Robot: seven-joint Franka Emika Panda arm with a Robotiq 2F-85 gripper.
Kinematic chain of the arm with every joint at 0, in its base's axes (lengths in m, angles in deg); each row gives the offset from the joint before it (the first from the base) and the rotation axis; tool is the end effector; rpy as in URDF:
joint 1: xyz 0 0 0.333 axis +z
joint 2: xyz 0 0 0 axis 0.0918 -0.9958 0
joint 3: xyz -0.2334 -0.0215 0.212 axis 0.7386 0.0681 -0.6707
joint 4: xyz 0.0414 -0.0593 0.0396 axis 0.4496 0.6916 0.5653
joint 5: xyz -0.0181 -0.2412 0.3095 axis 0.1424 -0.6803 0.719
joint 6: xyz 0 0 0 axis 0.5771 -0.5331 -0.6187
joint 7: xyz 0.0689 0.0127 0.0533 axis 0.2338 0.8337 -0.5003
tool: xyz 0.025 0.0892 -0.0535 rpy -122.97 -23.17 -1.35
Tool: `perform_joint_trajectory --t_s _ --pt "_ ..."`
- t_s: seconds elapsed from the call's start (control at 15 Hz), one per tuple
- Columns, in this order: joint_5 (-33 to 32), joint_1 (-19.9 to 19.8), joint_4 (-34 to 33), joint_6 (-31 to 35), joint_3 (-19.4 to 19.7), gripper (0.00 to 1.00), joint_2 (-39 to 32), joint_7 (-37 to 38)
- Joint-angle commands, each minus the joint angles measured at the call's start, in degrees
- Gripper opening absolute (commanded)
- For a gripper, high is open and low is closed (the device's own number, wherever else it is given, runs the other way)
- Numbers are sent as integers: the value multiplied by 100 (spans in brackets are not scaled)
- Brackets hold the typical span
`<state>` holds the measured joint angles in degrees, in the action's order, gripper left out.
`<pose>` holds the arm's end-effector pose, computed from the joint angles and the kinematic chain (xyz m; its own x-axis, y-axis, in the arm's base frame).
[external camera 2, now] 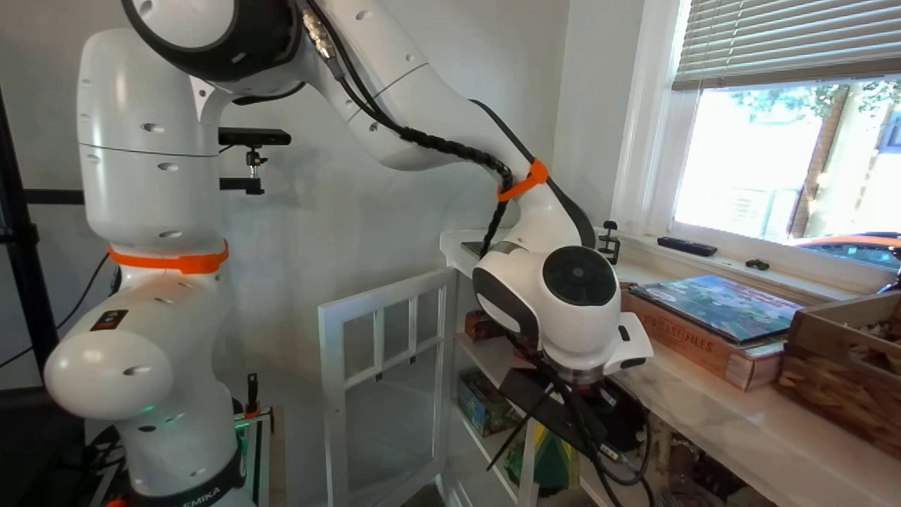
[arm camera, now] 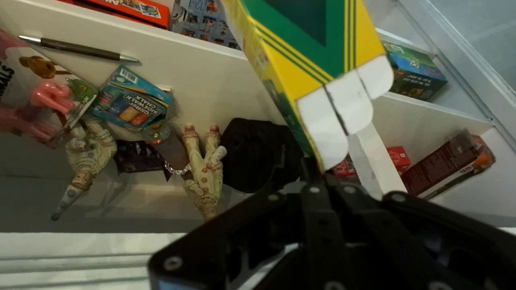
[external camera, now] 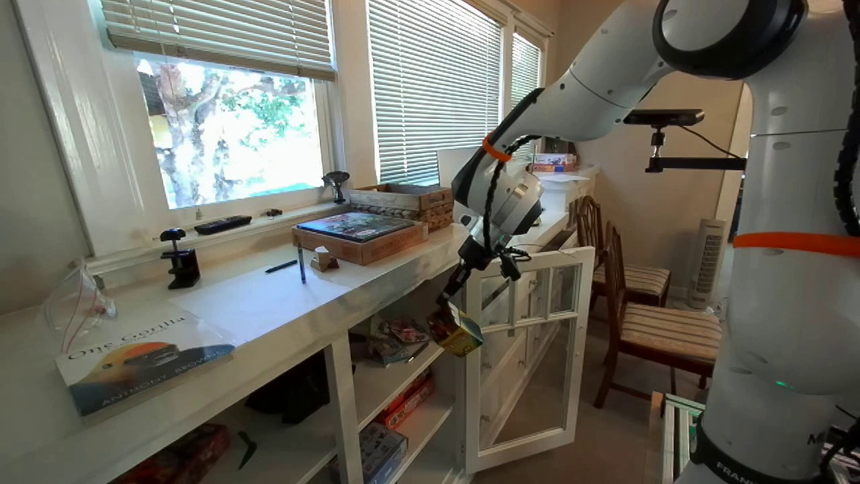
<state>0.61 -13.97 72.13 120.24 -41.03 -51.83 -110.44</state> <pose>0.4748 -0.1627 0.2937 0.7764 0.2764 0.5664 0.4264 -0.8921 -0.1492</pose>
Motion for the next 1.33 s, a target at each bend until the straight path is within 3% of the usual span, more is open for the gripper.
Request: perform_joint_trajectory --t_s 0.0,0.6,1.07,1.27 --pt "846 -50 -39 70 -29 0 -208 -939" --pt "1951 -183 -374 -172 -3 0 -898 -2597" --pt "1922 -240 -755 -289 -2 0 -1392 -2996" --pt "1724 -160 -635 -137 19 1 -1307 -2742"
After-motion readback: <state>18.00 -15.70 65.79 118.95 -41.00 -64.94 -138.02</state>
